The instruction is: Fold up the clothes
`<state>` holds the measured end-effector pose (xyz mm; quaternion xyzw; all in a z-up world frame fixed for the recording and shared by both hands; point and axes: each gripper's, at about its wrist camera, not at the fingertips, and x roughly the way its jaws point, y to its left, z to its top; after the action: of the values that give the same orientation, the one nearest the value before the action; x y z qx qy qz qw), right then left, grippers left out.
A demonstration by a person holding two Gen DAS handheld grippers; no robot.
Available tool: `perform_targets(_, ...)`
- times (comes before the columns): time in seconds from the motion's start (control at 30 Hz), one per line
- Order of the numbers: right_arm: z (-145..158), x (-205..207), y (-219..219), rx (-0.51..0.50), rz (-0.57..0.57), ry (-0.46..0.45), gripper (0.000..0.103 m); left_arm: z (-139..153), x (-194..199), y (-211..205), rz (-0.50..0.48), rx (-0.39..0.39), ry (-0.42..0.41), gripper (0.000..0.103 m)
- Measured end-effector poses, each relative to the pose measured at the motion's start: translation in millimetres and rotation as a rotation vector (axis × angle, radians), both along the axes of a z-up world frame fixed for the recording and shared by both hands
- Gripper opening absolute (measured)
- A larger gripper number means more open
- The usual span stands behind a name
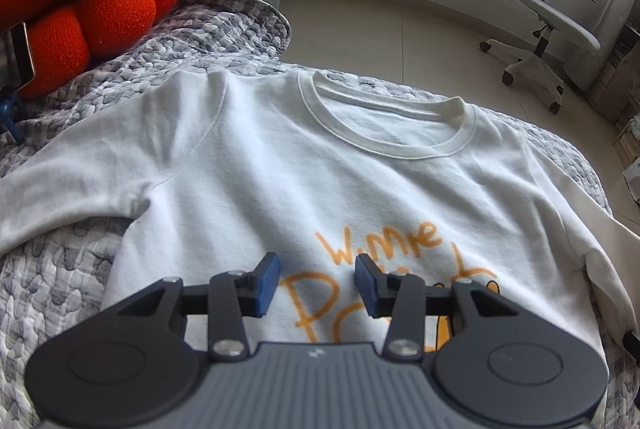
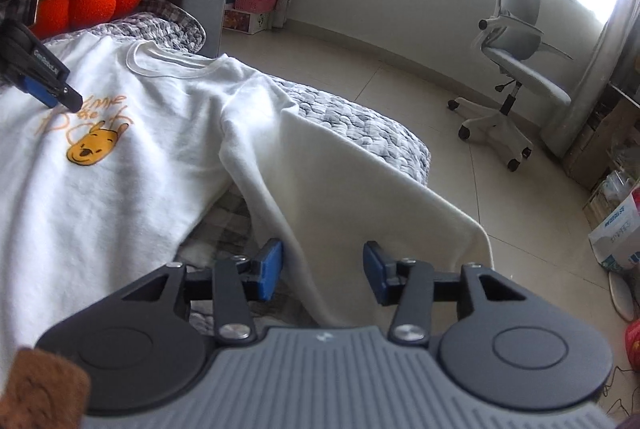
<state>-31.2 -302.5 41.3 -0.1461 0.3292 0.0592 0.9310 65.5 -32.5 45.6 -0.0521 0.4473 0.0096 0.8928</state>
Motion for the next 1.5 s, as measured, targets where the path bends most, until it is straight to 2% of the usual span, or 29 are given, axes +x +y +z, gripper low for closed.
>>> perform_targets(0.17, -7, 1, 2, -0.085, 0.053, -0.022, 0.055, 0, 1, -4, -0.007, -0.004, -0.004, 0.050)
perform_targets(0.23, -9, 7, 4, -0.114, 0.071, -0.022, 0.055, -1, 2, -5, -0.009, -0.002, -0.004, 0.050)
perform_targets(0.27, -8, 10, 2, -0.103, 0.084, -0.012, 0.050, -1, 2, -6, -0.010, -0.001, -0.004, 0.051)
perform_targets(0.3, -4, 12, -4, -0.054, 0.101, 0.001, 0.043, -1, 2, -6, -0.012, 0.000, -0.004, 0.051)
perform_targets(0.33, 4, 14, -15, 0.020, 0.102, 0.003, 0.042, -1, 2, -5, -0.013, -0.003, -0.004, 0.051)
perform_targets(0.37, 13, 15, -28, 0.098, 0.089, -0.004, 0.044, -1, 2, -4, -0.013, -0.009, -0.004, 0.051)
perform_targets(0.4, 19, 17, -42, 0.161, 0.073, -0.009, 0.052, -1, 2, -2, -0.012, -0.017, -0.003, 0.051)
perform_targets(0.43, 24, 20, -57, 0.215, 0.053, -0.012, 0.054, -1, 3, -1, -0.011, -0.024, -0.003, 0.051)
perform_targets(0.53, 27, 26, -88, 0.198, -0.038, -0.023, 0.056, -2, 3, 0, -0.011, -0.027, -0.004, 0.051)
perform_targets(0.67, 26, 23, -117, 0.238, -0.069, -0.040, 0.060, -2, 5, -4, -0.015, -0.014, -0.004, 0.051)
perform_targets(0.77, 9, 33, -117, 0.268, -0.017, 0.043, 0.063, -3, 5, -7, -0.019, 0.001, -0.005, 0.052)
perform_targets(0.8, 3, 37, -112, 0.255, -0.014, 0.078, 0.054, -3, 5, -8, -0.021, 0.005, -0.005, 0.052)
perform_targets(0.83, 1, 40, -109, 0.243, -0.025, 0.090, 0.035, -3, 5, -9, -0.022, 0.008, -0.006, 0.052)
perform_targets(0.87, 2, 41, -110, 0.232, -0.047, 0.087, 0.005, -3, 4, -9, -0.023, 0.010, -0.006, 0.052)
perform_targets(1.17, 47, 88, -124, 0.139, -0.134, 0.055, 0.005, -4, 5, -9, -0.022, 0.022, -0.016, 0.052)
perform_targets(1.27, 36, 123, -120, 0.052, -0.148, 0.114, 0.005, -5, 7, -11, -0.021, 0.034, -0.020, 0.052)
perform_targets(1.43, 15, 166, -115, -0.023, -0.181, 0.158, 0.005, -5, 8, -12, -0.014, 0.035, -0.024, 0.052)
perform_targets(1.5, -3, 173, -113, -0.074, -0.189, 0.216, 0.005, -4, 8, -11, -0.014, 0.029, -0.024, 0.052)
